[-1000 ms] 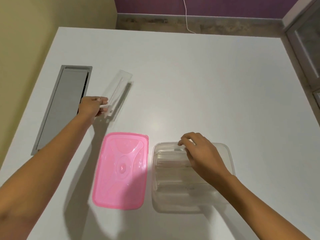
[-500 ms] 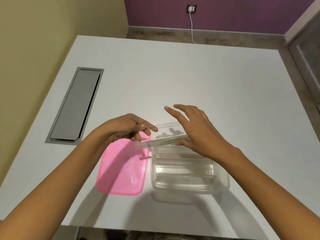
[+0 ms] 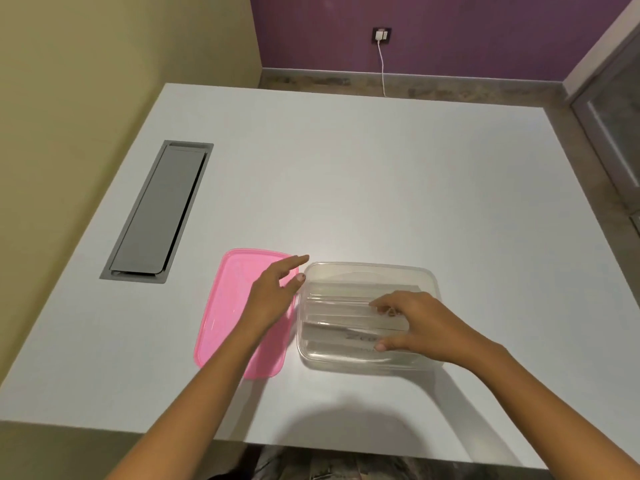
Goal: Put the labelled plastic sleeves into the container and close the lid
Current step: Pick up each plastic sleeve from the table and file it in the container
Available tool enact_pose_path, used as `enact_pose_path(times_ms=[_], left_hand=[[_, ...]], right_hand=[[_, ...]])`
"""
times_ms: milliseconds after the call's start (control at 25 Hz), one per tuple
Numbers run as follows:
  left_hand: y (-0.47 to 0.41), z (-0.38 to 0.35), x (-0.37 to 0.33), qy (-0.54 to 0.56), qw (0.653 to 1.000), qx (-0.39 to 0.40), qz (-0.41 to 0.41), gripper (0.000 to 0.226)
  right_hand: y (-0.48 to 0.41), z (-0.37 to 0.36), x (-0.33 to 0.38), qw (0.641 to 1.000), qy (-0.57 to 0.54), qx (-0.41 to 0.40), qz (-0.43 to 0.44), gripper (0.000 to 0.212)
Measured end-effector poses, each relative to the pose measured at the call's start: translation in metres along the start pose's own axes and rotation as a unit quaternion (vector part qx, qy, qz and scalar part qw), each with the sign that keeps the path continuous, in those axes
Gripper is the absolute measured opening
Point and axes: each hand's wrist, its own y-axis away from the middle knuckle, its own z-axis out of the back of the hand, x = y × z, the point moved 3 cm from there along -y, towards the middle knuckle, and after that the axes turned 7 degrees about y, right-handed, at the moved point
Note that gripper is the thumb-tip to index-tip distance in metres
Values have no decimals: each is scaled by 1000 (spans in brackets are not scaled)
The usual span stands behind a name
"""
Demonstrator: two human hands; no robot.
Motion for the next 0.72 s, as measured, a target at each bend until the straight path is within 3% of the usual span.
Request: enact_pose_path(times_ms=[200,720], left_hand=[[9,-22,24,49,998,1,46,50],[11,-27,26,102,993,-3,50,55]], right_hand=[[-1,-28,-14,999,-6,9,-32,67],[-8,-59,-10,996,60,-2,-63,64]])
